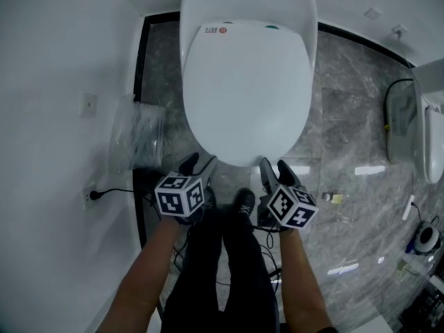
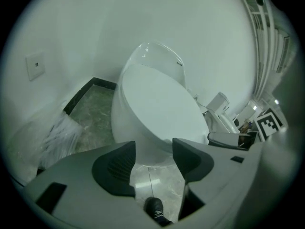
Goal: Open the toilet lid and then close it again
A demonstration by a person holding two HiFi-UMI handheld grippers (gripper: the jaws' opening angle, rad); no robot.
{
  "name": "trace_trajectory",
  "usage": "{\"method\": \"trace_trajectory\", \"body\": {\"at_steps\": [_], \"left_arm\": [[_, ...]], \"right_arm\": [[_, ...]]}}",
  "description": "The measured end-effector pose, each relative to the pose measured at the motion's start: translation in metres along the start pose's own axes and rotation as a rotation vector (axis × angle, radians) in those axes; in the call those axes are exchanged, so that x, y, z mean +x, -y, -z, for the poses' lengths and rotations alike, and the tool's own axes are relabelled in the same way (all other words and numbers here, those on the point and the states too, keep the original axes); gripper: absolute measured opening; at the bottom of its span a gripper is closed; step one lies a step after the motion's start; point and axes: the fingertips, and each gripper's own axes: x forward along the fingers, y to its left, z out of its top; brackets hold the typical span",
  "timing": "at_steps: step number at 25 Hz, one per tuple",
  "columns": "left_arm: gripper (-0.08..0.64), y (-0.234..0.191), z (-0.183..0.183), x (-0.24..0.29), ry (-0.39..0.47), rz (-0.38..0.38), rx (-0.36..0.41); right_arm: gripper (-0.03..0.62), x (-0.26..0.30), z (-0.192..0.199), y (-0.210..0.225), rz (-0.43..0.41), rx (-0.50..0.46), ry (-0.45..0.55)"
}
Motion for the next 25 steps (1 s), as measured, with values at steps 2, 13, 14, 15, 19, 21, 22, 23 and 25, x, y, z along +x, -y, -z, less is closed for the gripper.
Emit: {"method": "trace_trajectory", "body": {"at_steps": [2, 13, 14, 15, 19, 21, 22, 23, 25], "left_arm": [[0.250, 0.000, -0.001, 0.000, -0.002, 0.006, 0.003], [0.241, 0.018, 0.022, -0.008, -0.084, 0.017, 0.120], [0.239, 0.022, 0.024, -0.008, -0.091, 0.024, 0.141], [0.239, 0.027, 0.026, -0.009, -0.097, 0.033, 0.160], [0.210, 0.046, 0.031, -0.010, -0.117, 0.057, 0.225], [0.195, 0.055, 0.031, -0.010, -0.124, 0.067, 0.243], [0.189, 0.058, 0.030, -0.009, -0.125, 0.073, 0.249], [0.186, 0.061, 0.030, -0.008, -0.126, 0.077, 0.253], [0.178, 0.065, 0.027, -0.005, -0.125, 0.080, 0.256]], "right_arm": [[0.247, 0.003, 0.001, -0.005, -0.028, 0.028, -0.006], [0.144, -0.002, -0.005, 0.000, -0.019, 0.148, -0.028], [0.144, -0.003, -0.006, -0.001, -0.024, 0.156, -0.026], [0.144, -0.004, -0.007, -0.003, -0.030, 0.165, -0.024], [0.143, -0.009, -0.011, -0.007, -0.050, 0.209, -0.028], [0.136, -0.011, -0.013, -0.008, -0.055, 0.228, -0.031], [0.133, -0.012, -0.014, -0.009, -0.058, 0.235, -0.031], [0.133, -0.013, -0.015, -0.009, -0.062, 0.239, -0.032], [0.130, -0.015, -0.017, -0.011, -0.068, 0.247, -0.034]]}}
